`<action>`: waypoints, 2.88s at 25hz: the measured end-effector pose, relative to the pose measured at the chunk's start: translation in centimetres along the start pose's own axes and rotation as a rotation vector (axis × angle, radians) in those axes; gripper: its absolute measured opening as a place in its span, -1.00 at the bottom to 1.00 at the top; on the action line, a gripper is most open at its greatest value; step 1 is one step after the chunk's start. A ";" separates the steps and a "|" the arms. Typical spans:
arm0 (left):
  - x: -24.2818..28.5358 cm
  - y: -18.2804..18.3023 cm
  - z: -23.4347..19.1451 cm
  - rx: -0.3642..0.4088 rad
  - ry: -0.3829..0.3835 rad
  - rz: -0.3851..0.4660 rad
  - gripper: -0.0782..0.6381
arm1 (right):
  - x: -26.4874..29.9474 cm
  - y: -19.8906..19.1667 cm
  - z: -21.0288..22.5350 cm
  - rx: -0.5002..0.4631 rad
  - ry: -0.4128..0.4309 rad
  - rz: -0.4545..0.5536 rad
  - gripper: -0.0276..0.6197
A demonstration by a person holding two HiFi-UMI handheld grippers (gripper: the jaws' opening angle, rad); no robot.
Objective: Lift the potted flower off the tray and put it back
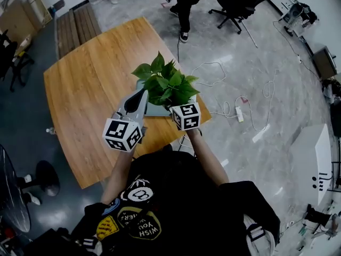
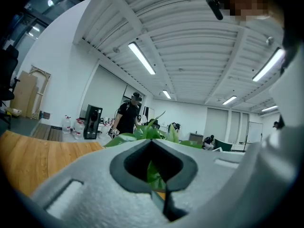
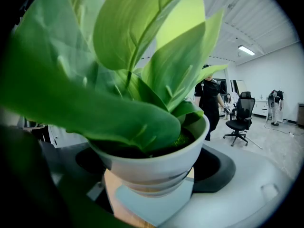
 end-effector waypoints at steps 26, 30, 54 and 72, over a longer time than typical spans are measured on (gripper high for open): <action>-0.4 -4.1 -0.8 0.058 0.057 -0.044 -0.79 | 2.2 -2.9 1.4 0.040 0.021 -0.027 0.71; -1.0 -7.4 -1.8 0.052 0.088 -0.124 -0.79 | 4.8 -5.5 1.5 0.052 0.062 -0.013 0.71; -3.3 -14.9 -5.8 -0.063 0.097 -0.232 -0.79 | 14.5 -22.7 2.4 0.026 0.133 -0.165 0.71; -2.6 -9.5 -2.6 -0.043 0.059 -0.132 -0.79 | -8.6 -5.0 1.4 0.271 -0.060 0.101 -0.91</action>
Point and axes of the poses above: the fingertips, and each gripper's own axes: x forward along the fingers, z to its right, y out of its top, the point moved 1 cm from there along -x, backward along the fingers, and after that the axes turned 5 degrees about z, right-handed, at the moved point
